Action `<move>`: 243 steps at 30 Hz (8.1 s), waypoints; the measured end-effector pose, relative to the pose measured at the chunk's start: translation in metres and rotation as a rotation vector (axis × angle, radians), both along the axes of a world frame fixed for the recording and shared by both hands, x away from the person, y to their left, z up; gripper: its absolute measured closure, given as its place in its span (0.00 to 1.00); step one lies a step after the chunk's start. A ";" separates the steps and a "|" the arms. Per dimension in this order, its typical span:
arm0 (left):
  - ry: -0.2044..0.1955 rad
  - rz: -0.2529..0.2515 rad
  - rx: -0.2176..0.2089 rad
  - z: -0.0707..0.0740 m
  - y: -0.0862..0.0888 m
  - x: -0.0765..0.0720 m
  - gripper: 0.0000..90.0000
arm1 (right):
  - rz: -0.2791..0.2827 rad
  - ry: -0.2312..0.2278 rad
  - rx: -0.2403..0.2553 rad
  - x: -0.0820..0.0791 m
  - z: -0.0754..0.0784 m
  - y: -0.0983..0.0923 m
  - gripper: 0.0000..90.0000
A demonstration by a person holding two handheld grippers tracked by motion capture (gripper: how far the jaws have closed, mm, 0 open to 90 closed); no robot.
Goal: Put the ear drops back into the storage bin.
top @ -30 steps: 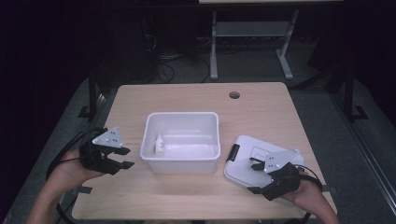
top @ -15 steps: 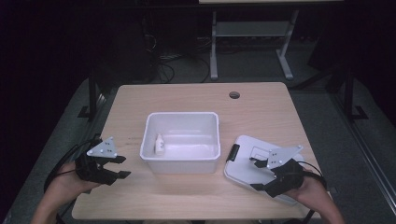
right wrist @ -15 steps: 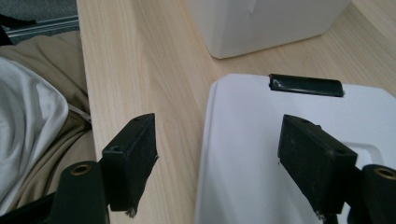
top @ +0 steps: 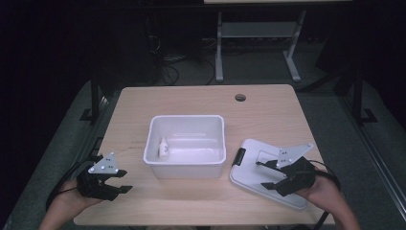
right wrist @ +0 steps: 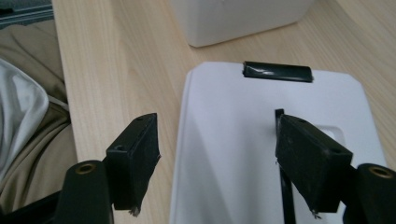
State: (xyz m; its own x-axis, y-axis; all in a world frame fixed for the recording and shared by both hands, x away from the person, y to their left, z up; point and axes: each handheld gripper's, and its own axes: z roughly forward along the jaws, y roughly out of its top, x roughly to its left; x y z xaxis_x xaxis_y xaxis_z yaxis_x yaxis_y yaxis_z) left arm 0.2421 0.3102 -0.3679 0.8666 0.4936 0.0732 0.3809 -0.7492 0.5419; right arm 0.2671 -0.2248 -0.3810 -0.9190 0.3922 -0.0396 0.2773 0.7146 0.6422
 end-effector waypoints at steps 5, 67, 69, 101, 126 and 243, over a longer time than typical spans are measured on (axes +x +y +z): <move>-0.007 0.009 -0.004 -0.007 0.002 -0.004 0.49 | -0.024 0.008 -0.013 0.006 -0.002 -0.006 0.35; -0.017 0.053 -0.014 -0.043 0.003 0.001 0.42 | -0.052 0.083 -0.105 0.058 -0.025 -0.026 0.93; -0.015 0.054 -0.016 -0.044 0.003 0.001 0.42 | -0.052 0.080 -0.099 0.058 -0.025 -0.027 0.93; -0.011 0.057 -0.024 -0.044 0.005 0.001 0.42 | -0.025 0.020 -0.076 0.048 0.019 -0.029 0.93; -0.018 0.058 -0.036 -0.044 0.004 0.001 0.42 | -0.018 -0.041 -0.076 0.039 0.060 -0.033 0.93; -0.059 0.059 -0.090 -0.037 0.015 -0.005 0.38 | 0.358 -0.082 -0.050 0.106 0.147 0.192 0.93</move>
State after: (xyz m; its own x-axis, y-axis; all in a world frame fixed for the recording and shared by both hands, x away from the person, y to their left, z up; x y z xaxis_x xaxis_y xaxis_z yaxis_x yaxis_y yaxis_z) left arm 0.2370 0.3249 -0.4048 0.8312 0.5507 0.0760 0.3888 -0.6735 0.6286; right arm 0.3729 -0.0329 -0.2336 -0.9906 0.0425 -0.1301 -0.0467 0.7882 0.6136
